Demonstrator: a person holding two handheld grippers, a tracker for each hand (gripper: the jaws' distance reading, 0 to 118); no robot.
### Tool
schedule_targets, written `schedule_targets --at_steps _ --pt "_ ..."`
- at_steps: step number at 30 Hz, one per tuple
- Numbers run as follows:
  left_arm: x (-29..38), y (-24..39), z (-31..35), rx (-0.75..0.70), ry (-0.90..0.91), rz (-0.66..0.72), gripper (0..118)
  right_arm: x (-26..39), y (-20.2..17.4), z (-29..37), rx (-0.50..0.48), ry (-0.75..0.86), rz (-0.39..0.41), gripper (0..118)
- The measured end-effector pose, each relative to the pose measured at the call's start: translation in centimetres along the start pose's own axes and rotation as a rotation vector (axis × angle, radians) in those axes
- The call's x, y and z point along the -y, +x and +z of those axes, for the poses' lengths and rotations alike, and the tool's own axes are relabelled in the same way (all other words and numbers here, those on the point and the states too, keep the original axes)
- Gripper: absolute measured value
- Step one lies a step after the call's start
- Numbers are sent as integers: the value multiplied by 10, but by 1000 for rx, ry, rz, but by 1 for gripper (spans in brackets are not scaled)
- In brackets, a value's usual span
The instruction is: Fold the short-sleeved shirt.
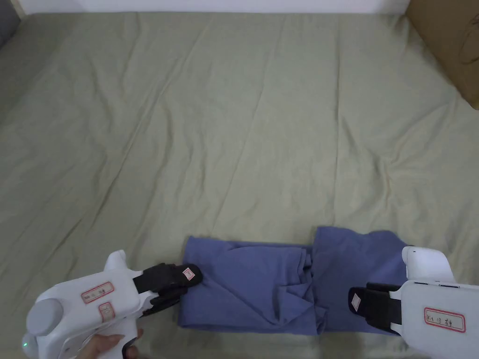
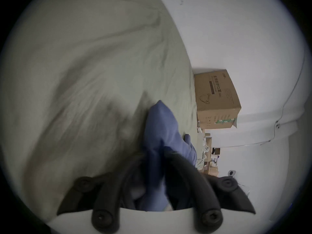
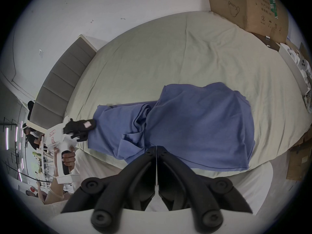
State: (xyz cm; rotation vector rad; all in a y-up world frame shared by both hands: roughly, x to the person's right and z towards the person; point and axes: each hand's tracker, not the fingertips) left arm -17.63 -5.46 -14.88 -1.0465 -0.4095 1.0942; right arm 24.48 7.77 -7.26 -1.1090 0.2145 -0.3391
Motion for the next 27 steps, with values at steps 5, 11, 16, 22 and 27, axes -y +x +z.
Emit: schedule_targets --at_steps 5,11,16,22,27 --pt "-4 1 0 -11 -34 -43 9 -1 -6 -1 25 -10 24 1" --pt "-18 13 25 13 -46 -111 9 -3 -6 -1 37 -10 16 1" --pt "-24 13 55 18 9 -113 8 -3 -11 -4 40 -21 23 1" --pt "-44 2 113 -107 83 -123 8 -4 -16 -6 26 -20 39 1" --pt "-51 13 150 -159 176 -89 9 -1 -14 -8 10 -13 30 1"
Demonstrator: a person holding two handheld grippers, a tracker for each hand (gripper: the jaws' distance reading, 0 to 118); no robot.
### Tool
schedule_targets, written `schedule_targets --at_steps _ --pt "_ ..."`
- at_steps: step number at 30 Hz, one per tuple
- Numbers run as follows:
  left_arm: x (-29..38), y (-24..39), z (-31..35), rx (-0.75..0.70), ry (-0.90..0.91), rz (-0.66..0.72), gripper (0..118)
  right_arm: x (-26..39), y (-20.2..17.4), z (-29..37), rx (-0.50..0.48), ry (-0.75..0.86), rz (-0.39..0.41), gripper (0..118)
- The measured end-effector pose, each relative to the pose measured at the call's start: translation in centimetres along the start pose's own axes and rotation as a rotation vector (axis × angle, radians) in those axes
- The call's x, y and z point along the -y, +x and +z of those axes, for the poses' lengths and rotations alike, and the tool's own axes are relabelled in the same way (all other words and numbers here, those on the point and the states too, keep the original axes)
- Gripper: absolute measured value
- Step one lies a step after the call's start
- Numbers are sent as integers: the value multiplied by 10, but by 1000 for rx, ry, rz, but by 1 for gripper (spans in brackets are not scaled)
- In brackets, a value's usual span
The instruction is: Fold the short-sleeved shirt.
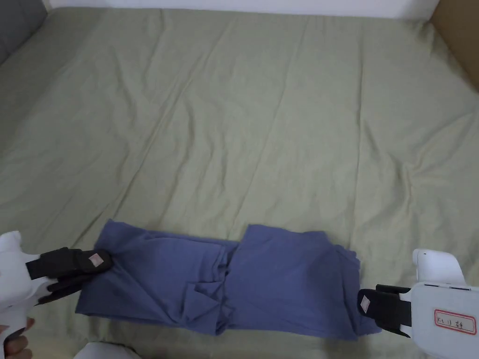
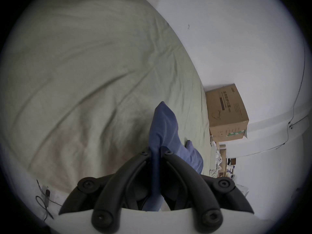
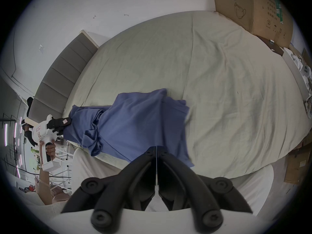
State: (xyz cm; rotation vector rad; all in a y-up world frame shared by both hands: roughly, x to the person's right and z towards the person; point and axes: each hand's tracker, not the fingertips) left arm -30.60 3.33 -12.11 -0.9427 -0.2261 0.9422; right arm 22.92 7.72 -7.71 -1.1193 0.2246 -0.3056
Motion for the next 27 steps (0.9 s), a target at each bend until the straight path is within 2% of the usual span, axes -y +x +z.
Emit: schedule_targets --at_steps 3,9,11,14,23,25,26,27 --pt "3 25 7 14 13 -26 9 3 5 0 -11 6 -15 1" --pt "30 128 -8 71 1 -208 9 6 26 8 -22 41 -69 1" --pt "42 164 -31 106 -52 -239 9 7 38 15 -25 61 -93 1" --pt "61 200 -73 101 -114 -373 9 11 54 26 -11 89 -127 1" --pt "133 233 -196 90 -452 -461 9 33 106 46 42 130 -265 1" --pt "141 232 -216 57 -464 -466 9 36 112 46 49 127 -279 1" --pt "145 232 -224 14 -467 -477 10 38 114 46 52 126 -285 1" --pt "147 233 -229 -8 -473 -477 18 39 115 45 54 124 -292 1"
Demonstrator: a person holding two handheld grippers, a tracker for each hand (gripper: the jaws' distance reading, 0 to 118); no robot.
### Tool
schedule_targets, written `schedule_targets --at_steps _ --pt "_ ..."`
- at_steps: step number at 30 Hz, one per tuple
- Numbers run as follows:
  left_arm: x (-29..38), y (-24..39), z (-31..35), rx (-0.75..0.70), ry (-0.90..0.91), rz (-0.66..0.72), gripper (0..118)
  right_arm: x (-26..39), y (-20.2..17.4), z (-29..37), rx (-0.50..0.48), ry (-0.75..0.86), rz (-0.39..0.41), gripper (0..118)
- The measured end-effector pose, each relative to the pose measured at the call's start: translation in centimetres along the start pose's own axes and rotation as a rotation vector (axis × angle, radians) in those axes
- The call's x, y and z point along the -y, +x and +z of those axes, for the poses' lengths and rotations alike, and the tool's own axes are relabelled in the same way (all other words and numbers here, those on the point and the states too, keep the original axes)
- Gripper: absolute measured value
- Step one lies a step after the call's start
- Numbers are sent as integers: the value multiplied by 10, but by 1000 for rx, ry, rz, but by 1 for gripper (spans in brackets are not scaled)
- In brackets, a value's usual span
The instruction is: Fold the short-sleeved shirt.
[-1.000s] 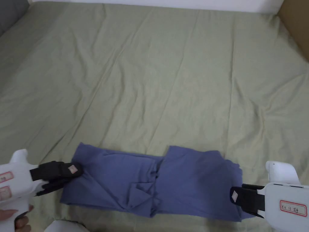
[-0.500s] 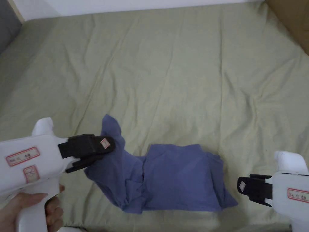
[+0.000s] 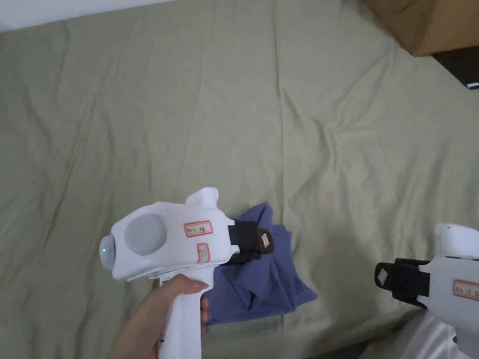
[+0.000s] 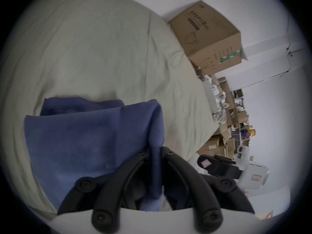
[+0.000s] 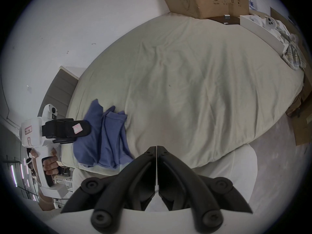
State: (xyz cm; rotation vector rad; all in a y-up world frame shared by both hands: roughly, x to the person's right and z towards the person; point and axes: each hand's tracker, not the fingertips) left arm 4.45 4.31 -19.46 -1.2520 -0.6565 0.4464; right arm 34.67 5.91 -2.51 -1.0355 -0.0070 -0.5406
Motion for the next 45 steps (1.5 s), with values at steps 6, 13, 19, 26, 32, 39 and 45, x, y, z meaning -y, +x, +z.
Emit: schedule_targets --at_steps 6,13,19,26,32,39,45 --pt "3 1 20 57 58 -10 104 2 6 -5 0 -14 -16 1" --pt "16 -11 49 -159 99 -100 0 1 2 -9 -24 -9 -6 1" --pt "31 -4 18 -47 24 -86 0 1 1 -7 -31 -5 6 1" --pt "45 7 -50 -53 -114 -130 0 4 8 4 -12 8 -9 1" --pt "49 33 -91 44 -206 -127 0 8 14 10 25 3 -13 1" --pt "55 23 -47 146 -108 -107 0 -3 -2 18 27 18 45 1" --pt "45 -38 61 183 160 36 0 -22 -54 -3 -58 -1 198 1"
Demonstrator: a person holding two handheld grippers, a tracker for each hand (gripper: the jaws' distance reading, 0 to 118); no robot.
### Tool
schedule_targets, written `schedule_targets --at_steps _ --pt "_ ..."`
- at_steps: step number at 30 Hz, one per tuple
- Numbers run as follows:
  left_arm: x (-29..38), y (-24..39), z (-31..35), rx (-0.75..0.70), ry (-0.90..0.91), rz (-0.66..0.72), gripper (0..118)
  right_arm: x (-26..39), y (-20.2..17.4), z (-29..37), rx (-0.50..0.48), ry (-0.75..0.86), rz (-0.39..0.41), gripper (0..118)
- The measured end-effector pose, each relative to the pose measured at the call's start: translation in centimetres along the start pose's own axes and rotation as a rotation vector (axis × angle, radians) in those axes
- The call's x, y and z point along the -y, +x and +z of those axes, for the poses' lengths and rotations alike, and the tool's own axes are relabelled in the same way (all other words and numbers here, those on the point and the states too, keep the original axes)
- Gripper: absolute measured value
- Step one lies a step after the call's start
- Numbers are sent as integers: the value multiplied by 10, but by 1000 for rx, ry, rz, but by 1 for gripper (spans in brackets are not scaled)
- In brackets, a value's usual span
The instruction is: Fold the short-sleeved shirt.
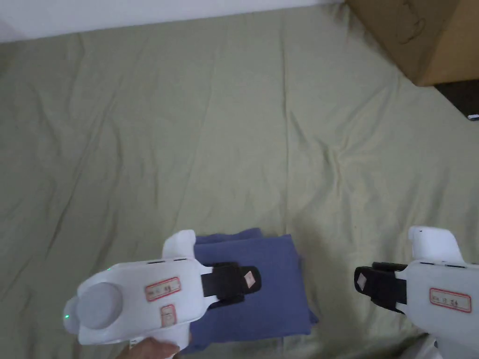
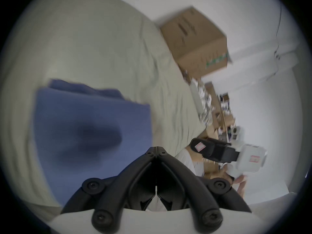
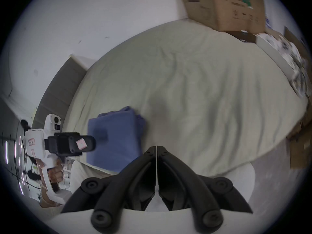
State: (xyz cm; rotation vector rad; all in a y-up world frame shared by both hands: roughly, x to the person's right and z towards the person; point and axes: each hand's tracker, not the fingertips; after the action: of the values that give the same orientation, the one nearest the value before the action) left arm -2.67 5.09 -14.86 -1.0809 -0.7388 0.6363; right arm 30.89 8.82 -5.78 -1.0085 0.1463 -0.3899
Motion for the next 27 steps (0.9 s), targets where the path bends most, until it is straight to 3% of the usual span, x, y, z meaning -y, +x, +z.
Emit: schedule_targets --at_steps 5,10,11,13,14,15,19,27 --pt "5 -63 77 -108 119 107 0 -16 -56 -52 -50 -31 152 1" --pt "25 -98 109 -127 179 156 0 -10 -73 -112 -17 -172 244 1" --pt "27 -104 111 -119 185 165 5 -8 -69 -124 17 -182 276 1" --pt "31 -105 110 -111 167 175 59 -5 -63 -135 37 -181 271 1" --pt "31 -107 105 -100 150 172 77 -6 -59 -137 32 -186 240 1" --pt "30 -107 101 -95 145 167 87 -9 -56 -135 0 -181 182 1" --pt "18 -108 75 -34 89 135 104 -11 -51 -134 -12 -187 175 1" --pt "-10 -136 12 66 -27 170 106 -10 -53 -132 -11 -187 172 1"
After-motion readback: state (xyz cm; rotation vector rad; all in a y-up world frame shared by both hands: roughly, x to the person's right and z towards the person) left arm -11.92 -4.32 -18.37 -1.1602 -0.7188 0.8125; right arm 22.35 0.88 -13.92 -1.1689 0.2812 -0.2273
